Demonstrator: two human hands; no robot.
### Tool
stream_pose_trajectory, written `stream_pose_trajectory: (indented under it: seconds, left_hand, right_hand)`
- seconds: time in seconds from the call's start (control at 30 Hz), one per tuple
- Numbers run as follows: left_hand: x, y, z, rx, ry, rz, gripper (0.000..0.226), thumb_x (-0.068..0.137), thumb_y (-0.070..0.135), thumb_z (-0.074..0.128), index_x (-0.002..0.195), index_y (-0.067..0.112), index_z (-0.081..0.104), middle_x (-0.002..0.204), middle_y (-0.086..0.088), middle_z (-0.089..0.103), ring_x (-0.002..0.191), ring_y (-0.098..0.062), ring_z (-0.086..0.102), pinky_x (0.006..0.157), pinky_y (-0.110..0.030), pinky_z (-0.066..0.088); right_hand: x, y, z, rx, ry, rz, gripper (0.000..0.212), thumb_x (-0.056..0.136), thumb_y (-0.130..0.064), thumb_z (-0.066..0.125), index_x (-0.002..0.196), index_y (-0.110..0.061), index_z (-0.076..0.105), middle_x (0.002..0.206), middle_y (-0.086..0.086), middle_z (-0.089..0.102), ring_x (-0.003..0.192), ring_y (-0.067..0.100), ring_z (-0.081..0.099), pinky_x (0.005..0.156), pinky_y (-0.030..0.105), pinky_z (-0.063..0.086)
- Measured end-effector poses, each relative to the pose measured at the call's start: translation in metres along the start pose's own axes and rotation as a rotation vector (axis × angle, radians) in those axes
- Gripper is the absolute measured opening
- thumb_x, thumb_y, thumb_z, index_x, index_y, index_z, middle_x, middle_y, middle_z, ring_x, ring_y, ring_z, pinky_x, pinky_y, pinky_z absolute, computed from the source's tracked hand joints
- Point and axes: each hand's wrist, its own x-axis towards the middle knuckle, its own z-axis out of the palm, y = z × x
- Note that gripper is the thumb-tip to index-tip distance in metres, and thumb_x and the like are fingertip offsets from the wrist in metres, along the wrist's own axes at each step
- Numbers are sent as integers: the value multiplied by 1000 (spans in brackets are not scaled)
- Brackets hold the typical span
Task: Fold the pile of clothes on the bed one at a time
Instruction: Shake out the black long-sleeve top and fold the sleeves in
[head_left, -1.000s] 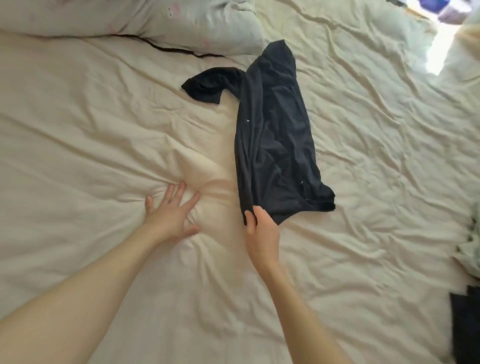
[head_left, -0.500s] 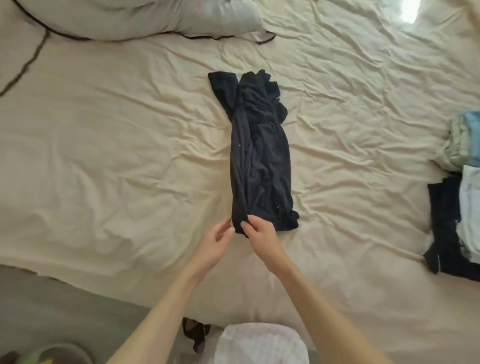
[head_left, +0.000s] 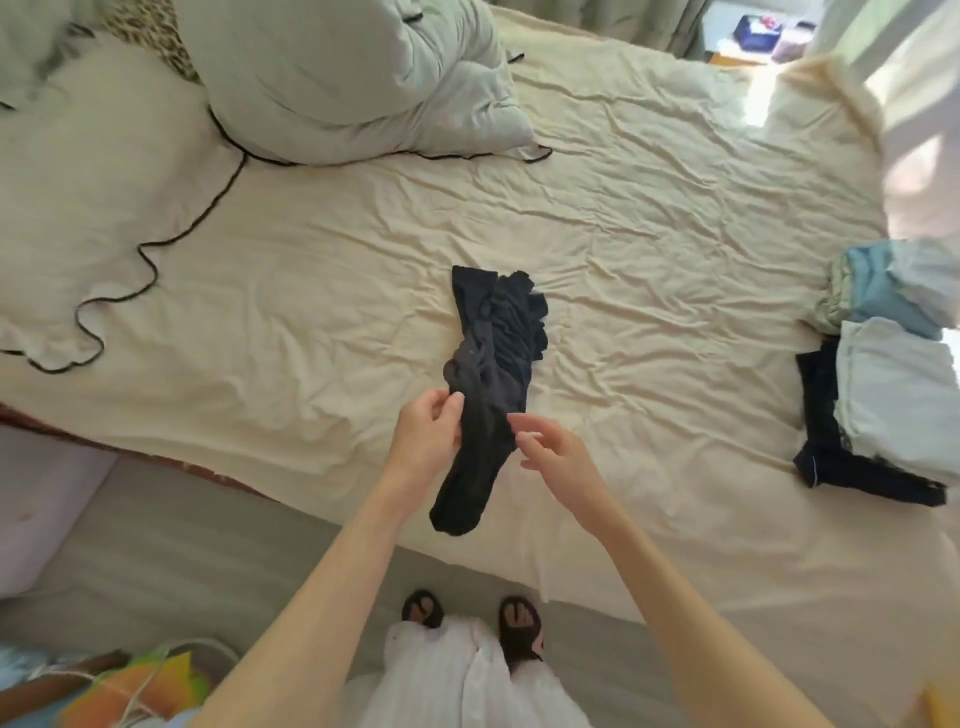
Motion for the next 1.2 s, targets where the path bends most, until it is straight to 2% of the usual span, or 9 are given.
stream_pose_trajectory:
  seconds: [0.23,0.37,0.47,0.53,0.67,0.8,1.0,1.1,1.2]
  left_hand:
    - [-42,125,-22,-185,42,171,23,98,15,47,113,2,59,96,-10,68,86,-22,68,74,-30,57]
    - [-69,192,-30,-280,45,310,19,97,15,49,105,4,62,88,-9,68,80,-21,69,69,-28,58]
    - [-88,229,-41,-292,78,377,18,97,16,49,100,6,64,84,-5,68,71,-14,67,61,-22,54]
    - [-94,243,-52,-283,136,398,26,98,14,47,117,1,58,95,-8,67,78,-16,67,64,-23,54]
    - [-109,246,-73,-281,44,424,59,94,30,55,144,15,30,126,-2,53,100,-20,63,80,-32,53]
    - [-133,243,-59,26,-156,547,48,80,42,70,122,29,51,117,-1,62,99,-12,66,78,-27,56]
    - [-150,264,-56,196,258,649,24,90,7,56,114,6,56,91,-14,63,82,-22,66,71,-34,59]
    - [-165,279,-68,368,423,728,14,89,7,52,100,11,61,82,-7,64,71,-19,64,71,-34,57]
    - [-176,289,-65,249,208,725,25,88,18,63,112,19,54,99,-4,66,83,-17,68,75,-29,57]
  right_hand:
    - [-40,-43,-12,-234,-61,-232,45,88,-28,65,131,-30,51,127,-15,51,110,0,50,95,27,48]
    - [-47,-97,-25,-299,-63,-418,48,84,-25,69,128,-30,52,118,-21,48,105,0,52,81,9,43]
    - [-59,-147,-37,-221,1,-611,25,86,-1,62,97,-22,69,100,-16,65,93,3,60,77,10,44]
    - [-70,-184,-51,42,-4,-573,33,86,7,54,82,-22,69,78,-13,70,76,0,65,67,15,49]
    - [-80,-265,-82,409,-312,-316,18,91,-3,54,87,-11,70,81,2,70,75,15,67,65,26,54]
    - [-85,-329,-88,187,-359,-234,13,90,-6,58,102,-6,64,94,6,65,85,20,62,78,30,52]
    - [-93,-372,-86,-20,-295,-403,7,87,-6,63,94,-6,66,88,6,65,81,15,61,81,32,52]
    - [-94,-386,-93,-16,-237,-485,12,87,-7,62,97,-3,67,88,7,64,80,14,62,77,29,53]
    - [-100,-395,-99,43,-301,-484,9,87,-4,60,94,-1,66,81,4,67,78,16,65,75,31,56]
